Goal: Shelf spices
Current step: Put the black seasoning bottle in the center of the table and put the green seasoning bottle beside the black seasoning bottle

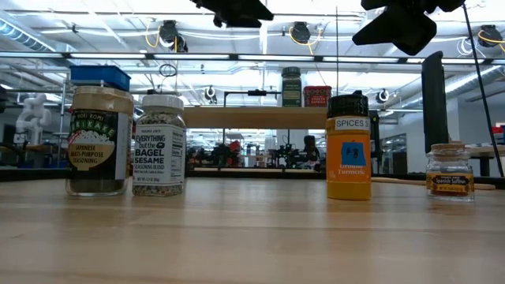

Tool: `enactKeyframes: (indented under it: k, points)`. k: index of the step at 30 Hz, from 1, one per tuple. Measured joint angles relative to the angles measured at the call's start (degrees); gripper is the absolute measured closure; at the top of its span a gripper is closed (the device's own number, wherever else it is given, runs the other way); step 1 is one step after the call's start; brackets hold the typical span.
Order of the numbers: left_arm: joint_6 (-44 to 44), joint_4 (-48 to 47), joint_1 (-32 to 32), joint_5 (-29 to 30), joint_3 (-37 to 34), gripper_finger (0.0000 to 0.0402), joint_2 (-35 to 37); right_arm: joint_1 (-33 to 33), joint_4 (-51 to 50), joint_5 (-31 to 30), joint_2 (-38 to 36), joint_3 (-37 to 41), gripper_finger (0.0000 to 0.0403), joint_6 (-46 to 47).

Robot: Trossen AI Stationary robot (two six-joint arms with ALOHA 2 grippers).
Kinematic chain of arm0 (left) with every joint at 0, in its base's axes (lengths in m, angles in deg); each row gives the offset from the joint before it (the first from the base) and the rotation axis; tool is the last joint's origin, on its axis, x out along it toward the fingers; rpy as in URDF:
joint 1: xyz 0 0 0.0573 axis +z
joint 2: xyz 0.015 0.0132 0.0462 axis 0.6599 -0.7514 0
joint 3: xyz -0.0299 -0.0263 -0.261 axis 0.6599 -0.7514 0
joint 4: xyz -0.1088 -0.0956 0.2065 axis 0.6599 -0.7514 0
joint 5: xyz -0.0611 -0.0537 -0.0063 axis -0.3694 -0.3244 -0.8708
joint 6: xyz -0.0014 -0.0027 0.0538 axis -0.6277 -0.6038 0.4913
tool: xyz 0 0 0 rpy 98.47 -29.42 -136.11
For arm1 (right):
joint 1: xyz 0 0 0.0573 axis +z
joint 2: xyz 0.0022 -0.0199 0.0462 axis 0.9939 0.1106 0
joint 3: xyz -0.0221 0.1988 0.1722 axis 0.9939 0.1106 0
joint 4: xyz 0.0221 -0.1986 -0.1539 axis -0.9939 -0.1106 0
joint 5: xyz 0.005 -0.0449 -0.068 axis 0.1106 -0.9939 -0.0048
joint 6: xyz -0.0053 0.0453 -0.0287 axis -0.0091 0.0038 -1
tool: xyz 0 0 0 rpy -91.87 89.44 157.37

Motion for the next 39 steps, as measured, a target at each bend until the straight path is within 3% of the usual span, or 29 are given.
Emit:
enactKeyframes:
  k: [4,10,18,26,39]
  points:
    - [-0.15,-0.18,1.58,-1.10,0.00,0.0088,-2.38,0.00,-0.07,0.00,0.00,0.00,0.0161,0.00]
    - [-1.02,-0.03,3.66,-11.03,0.00,0.0088,-4.96,-0.01,-0.18,-0.02,0.00,0.00,0.0161,0.10]
    - [0.27,0.13,4.95,-15.85,-0.02,0.0076,-7.73,0.01,-0.21,-0.02,0.00,0.00,0.0161,0.07]
    - [0.27,5.72,6.09,-16.33,-0.04,0.0007,-10.65,0.00,-0.26,-0.07,0.00,0.00,0.0161,0.04]
    - [-1.72,8.53,8.51,-17.93,-0.07,0.0005,-12.57,0.00,-0.18,-0.07,1.08,0.02,0.0161,0.02]
